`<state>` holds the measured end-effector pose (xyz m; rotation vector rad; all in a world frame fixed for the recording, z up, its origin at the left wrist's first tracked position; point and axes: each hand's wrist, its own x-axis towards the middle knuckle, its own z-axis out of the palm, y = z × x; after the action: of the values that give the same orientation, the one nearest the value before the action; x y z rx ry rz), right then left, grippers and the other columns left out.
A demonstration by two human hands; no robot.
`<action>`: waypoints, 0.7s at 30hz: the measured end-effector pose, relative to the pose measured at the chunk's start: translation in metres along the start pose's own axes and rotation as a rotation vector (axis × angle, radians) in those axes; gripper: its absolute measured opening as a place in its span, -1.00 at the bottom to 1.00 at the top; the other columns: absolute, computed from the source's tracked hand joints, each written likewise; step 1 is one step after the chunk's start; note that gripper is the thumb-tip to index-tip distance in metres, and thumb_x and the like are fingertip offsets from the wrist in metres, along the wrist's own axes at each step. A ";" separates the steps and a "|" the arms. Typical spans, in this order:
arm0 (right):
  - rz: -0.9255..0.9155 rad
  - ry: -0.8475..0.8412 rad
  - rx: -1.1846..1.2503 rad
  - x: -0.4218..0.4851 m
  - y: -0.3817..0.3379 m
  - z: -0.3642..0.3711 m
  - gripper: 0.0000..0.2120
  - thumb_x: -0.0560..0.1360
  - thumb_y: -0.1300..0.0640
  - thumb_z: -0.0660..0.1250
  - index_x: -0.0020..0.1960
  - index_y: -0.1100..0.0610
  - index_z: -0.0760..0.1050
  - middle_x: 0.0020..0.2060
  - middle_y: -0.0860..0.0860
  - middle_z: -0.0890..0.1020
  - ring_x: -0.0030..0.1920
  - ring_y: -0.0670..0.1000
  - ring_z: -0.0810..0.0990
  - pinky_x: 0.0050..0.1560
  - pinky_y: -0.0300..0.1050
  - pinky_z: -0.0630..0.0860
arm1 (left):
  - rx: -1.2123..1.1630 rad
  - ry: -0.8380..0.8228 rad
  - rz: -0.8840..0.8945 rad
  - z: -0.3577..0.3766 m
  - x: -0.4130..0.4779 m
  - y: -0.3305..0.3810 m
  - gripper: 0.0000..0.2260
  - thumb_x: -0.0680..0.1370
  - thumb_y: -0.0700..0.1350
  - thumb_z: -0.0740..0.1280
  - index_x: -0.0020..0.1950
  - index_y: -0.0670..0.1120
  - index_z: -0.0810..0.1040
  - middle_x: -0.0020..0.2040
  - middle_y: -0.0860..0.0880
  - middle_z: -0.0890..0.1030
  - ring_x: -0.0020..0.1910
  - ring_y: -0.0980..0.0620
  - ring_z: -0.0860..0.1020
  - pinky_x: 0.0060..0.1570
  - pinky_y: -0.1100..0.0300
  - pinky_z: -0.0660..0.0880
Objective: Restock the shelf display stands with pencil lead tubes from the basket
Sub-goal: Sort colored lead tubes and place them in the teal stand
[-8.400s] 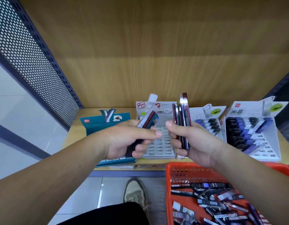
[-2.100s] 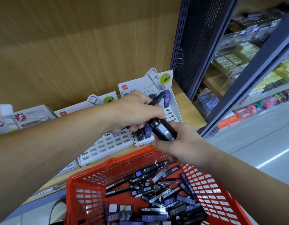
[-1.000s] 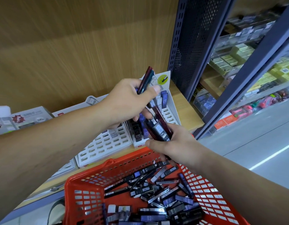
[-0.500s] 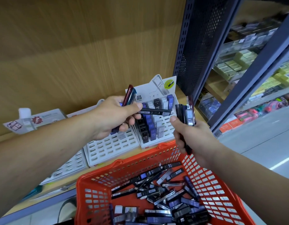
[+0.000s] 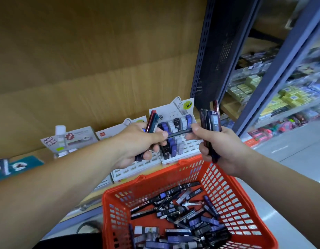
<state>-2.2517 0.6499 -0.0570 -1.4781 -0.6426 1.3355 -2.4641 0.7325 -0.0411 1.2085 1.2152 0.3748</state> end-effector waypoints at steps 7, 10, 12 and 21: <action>0.010 0.156 -0.140 -0.025 -0.010 0.014 -0.81 0.56 0.14 0.48 0.09 0.20 0.56 -0.18 0.12 0.71 -0.46 -0.01 0.37 -0.47 -0.14 0.30 | 0.097 -0.036 0.042 0.008 -0.027 -0.003 -0.82 0.53 -0.21 0.53 0.07 -0.14 0.61 -0.49 -0.03 0.55 -0.64 0.11 0.37 -0.59 0.28 0.28; -0.015 0.271 -0.254 -0.012 -0.026 0.014 -0.82 0.53 0.19 0.50 0.05 0.18 0.53 -0.33 0.07 0.49 -0.47 0.00 0.33 -0.49 -0.16 0.26 | 0.083 0.011 0.065 0.008 -0.021 0.000 -0.83 0.52 -0.12 0.55 0.01 -0.07 0.60 -0.44 -0.05 0.57 -0.61 0.04 0.35 -0.53 0.25 0.25; -0.012 0.209 -0.240 0.003 -0.032 0.013 -0.82 0.53 0.19 0.50 0.07 0.20 0.56 -0.25 0.10 0.58 -0.46 -0.01 0.36 -0.48 -0.18 0.28 | 0.051 0.063 0.063 0.007 -0.013 -0.002 -0.84 0.52 -0.12 0.55 -0.01 -0.05 0.60 -0.41 -0.06 0.57 -0.61 0.04 0.35 -0.55 0.28 0.25; -0.114 -0.035 -0.290 0.094 -0.033 -0.018 -0.91 0.56 0.23 0.46 -0.02 0.16 0.55 -0.31 0.14 0.59 -0.44 0.01 0.39 -0.50 -0.19 0.27 | -0.062 0.135 -0.028 0.021 0.053 -0.002 -0.81 0.51 -0.09 0.56 0.06 -0.10 0.64 -0.28 -0.12 0.65 -0.48 -0.01 0.39 -0.48 0.25 0.28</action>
<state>-2.2033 0.7387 -0.0674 -1.6230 -0.9616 1.2195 -2.4267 0.7624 -0.0729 1.1262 1.3262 0.4757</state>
